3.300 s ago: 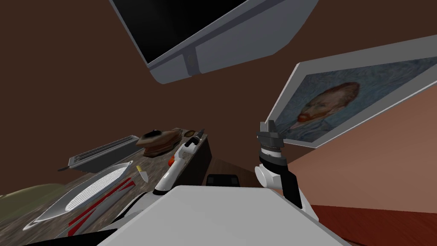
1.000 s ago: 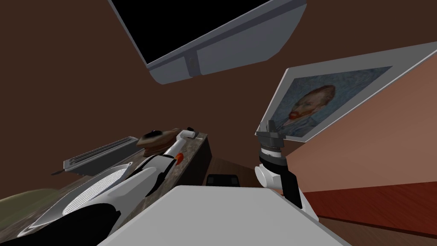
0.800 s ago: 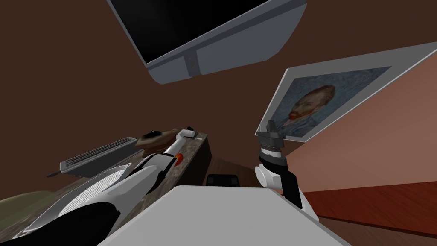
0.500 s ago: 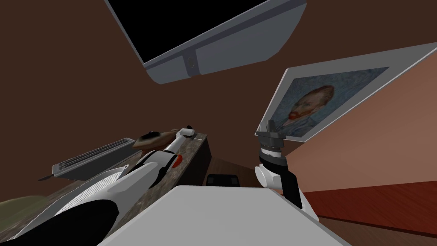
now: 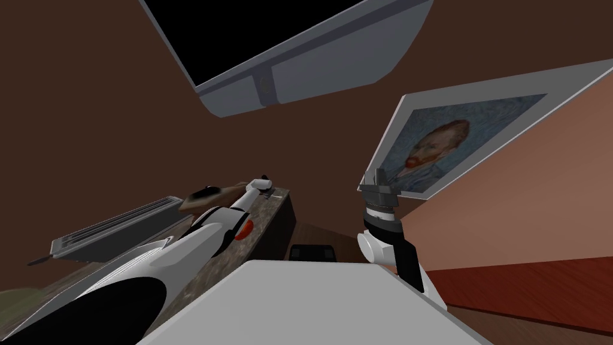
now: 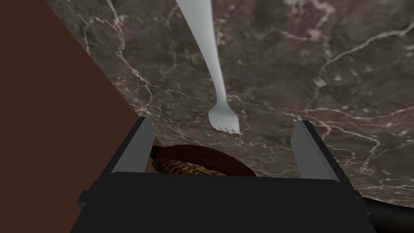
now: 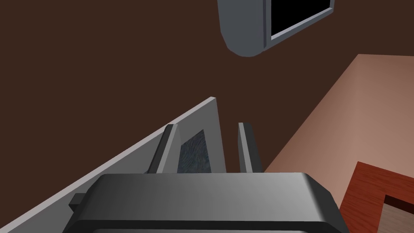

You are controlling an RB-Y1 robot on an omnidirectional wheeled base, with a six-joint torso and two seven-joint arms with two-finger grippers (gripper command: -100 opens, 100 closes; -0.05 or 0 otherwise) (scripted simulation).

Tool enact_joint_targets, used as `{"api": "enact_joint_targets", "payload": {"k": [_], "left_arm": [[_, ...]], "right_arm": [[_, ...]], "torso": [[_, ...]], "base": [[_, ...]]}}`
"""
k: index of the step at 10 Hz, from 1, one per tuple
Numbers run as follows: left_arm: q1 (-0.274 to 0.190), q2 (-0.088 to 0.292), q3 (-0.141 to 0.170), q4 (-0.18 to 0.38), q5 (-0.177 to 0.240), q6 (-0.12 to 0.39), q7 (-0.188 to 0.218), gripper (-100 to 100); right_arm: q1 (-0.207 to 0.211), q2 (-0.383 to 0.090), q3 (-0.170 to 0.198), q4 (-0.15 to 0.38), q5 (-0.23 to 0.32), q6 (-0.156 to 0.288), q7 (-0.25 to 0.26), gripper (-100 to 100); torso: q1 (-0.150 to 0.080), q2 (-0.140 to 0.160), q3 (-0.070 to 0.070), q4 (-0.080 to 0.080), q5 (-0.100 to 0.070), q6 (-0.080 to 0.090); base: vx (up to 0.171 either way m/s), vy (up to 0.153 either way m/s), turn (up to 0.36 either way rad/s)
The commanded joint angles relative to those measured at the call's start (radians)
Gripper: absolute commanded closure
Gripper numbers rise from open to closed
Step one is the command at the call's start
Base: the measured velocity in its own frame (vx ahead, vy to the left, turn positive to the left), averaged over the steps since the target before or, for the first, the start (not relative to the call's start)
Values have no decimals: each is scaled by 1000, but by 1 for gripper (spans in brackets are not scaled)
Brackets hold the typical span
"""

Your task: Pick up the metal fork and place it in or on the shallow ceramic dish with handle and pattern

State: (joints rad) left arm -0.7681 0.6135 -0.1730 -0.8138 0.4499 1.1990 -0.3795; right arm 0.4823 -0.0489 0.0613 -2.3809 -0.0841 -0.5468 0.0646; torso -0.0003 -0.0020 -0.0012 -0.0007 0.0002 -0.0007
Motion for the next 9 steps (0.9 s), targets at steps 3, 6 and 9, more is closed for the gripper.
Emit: {"api": "enact_joint_targets", "payload": {"k": [3,6,9], "left_arm": [[-63,3,-14,115,37,87,10,-100],[-85,-1,-21,161,53,123,17,-100],[-89,-3,-22,172,55,126,17,0]], "right_arm": [[0,0,0,0,0,0,0,0],[0,0,0,0,0,0,0,0],[0,0,0,0,0,0,0,0]], "torso": [[0,-1,-1,0,0,0],[0,-1,0,0,0,0],[0,0,0,0,0,0]], "base": [[48,-1,-46],[44,-2,-22],[21,0,-11]]}}
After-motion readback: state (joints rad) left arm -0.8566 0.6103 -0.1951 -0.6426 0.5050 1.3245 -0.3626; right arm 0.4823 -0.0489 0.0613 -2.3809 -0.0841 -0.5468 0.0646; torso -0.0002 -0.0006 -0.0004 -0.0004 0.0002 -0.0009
